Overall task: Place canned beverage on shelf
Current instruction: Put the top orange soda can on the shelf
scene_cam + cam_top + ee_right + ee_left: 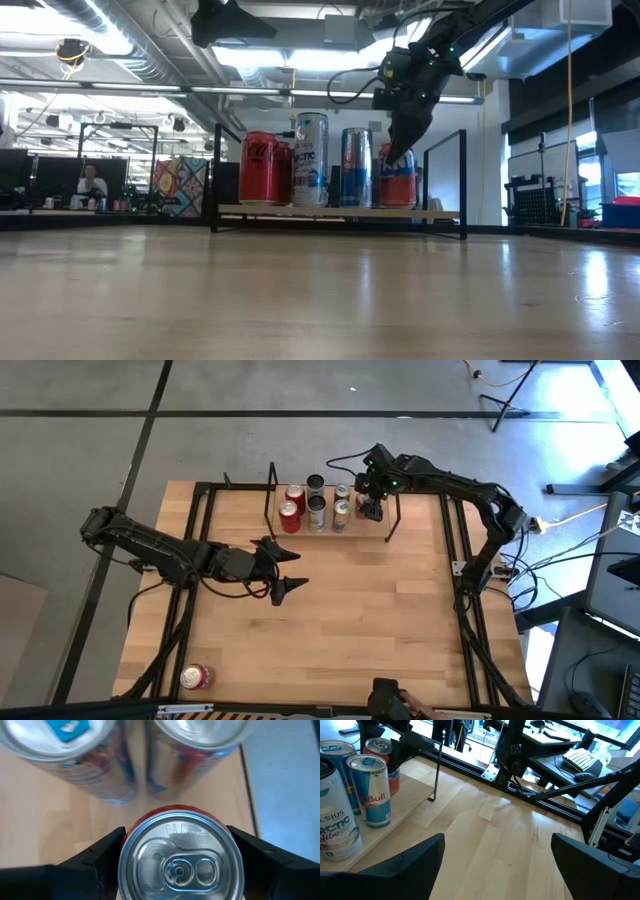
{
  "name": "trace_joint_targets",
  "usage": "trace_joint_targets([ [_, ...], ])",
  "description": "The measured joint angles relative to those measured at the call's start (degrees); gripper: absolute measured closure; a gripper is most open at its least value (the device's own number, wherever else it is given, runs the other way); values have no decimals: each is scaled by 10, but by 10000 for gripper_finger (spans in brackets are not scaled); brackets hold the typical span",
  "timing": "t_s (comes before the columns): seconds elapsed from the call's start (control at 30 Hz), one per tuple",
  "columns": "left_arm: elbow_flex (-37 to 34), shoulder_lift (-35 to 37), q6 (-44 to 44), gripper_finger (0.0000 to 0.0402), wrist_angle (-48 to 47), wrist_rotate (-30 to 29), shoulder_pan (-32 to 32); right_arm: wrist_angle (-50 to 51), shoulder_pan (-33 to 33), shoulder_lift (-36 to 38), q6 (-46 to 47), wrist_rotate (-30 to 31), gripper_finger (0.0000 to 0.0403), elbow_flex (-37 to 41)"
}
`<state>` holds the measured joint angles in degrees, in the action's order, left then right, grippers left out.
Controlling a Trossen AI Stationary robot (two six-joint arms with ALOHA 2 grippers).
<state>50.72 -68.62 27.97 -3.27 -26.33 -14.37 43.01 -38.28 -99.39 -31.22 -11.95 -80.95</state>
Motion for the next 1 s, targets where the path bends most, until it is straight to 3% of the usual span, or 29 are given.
trace_joint_targets([
  [0.83, 0, 0, 0, 47, 3, 1, 4, -24, 0, 0, 18, 6, 113, 0],
  [1.0, 0, 0, 0, 47, 3, 1, 4, -24, 0, 0, 6, 10, 77, 0],
])
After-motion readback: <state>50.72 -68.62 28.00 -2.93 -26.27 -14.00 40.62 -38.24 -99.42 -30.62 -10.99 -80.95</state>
